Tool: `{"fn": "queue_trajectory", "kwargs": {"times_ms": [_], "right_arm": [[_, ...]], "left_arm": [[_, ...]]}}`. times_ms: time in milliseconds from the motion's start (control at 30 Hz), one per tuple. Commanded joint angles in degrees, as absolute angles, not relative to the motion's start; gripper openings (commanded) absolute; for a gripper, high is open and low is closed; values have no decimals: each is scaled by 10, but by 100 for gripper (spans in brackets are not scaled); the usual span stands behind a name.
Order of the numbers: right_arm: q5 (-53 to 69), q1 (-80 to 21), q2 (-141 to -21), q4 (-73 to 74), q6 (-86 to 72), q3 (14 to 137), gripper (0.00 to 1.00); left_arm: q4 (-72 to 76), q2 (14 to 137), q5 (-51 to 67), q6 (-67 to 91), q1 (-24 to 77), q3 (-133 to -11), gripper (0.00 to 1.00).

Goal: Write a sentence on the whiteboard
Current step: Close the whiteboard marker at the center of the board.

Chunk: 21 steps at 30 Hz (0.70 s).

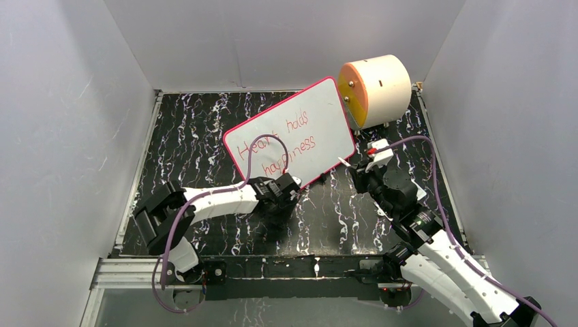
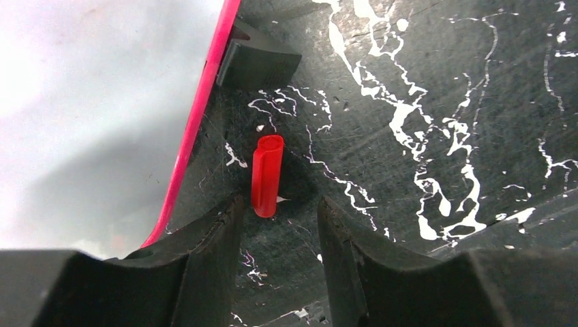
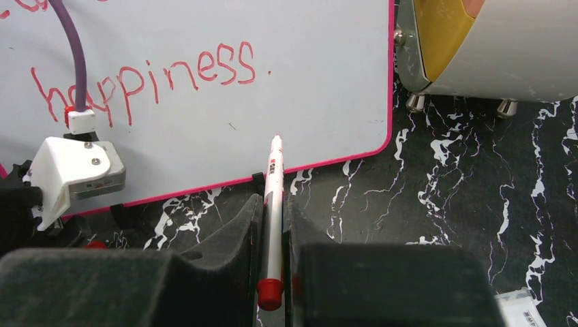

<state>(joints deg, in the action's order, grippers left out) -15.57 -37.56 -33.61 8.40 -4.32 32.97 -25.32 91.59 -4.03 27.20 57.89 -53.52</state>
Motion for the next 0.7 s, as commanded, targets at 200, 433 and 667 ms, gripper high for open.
{"fn": "queue_trajectory", "kwargs": {"times_ms": [200,433,667], "right_arm": [[-165,-374,-325,64,-40,336,0],[-168,-374,-322,65,-40,336,0],[-169,-374,-322,64,-41,334,0]], "left_arm": [[-254,939,-27,252,556,-556,39],[-250,958,-1,243,549,-562,35],[-258,967,25,240,549,-564,20]]}}
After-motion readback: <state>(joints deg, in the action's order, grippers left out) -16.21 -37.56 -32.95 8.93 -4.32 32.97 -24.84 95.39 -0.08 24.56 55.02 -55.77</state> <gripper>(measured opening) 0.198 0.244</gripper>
